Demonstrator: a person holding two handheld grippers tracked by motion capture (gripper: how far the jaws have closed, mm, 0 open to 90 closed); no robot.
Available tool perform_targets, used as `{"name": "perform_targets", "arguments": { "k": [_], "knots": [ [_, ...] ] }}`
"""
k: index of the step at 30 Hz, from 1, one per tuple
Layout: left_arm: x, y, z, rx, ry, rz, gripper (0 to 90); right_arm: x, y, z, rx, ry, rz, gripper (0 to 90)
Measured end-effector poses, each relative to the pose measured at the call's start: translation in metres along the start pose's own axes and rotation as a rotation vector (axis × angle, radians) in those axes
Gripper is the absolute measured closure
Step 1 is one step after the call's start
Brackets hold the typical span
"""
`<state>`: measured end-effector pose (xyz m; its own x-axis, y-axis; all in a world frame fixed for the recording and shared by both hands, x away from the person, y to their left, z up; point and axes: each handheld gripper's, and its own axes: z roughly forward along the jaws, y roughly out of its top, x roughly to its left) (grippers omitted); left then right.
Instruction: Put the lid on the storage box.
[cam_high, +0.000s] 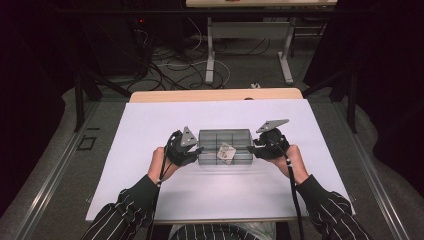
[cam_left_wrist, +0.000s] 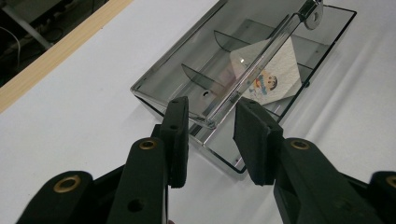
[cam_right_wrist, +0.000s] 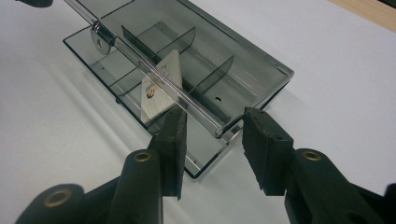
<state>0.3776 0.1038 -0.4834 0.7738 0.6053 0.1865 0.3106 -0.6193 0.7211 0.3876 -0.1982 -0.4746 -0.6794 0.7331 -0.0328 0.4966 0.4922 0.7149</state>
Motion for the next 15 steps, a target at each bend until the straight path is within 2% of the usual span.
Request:
{"name": "perform_targets", "arguments": {
  "k": [7, 9, 10, 15],
  "knots": [
    [-0.0023, -0.0039, 0.0024, -0.007, 0.006, -0.007, 65.6, 0.0009, -0.0036, 0.0026, 0.001, 0.01, 0.009, 59.7],
    [-0.0023, -0.0043, 0.0027, -0.001, 0.007, 0.0, 65.5, 0.0011, -0.0035, 0.002, 0.026, 0.013, 0.013, 59.4],
    [-0.0026, -0.005, 0.003, 0.0, 0.005, -0.002, 65.6, 0.0017, -0.0041, 0.0032, 0.015, 0.009, 0.021, 59.4],
    [-0.0038, -0.0073, 0.0048, 0.011, 0.005, 0.001, 65.4, 0.0014, -0.0063, 0.0049, 0.032, 0.018, 0.006, 58.7]
  ]
}}
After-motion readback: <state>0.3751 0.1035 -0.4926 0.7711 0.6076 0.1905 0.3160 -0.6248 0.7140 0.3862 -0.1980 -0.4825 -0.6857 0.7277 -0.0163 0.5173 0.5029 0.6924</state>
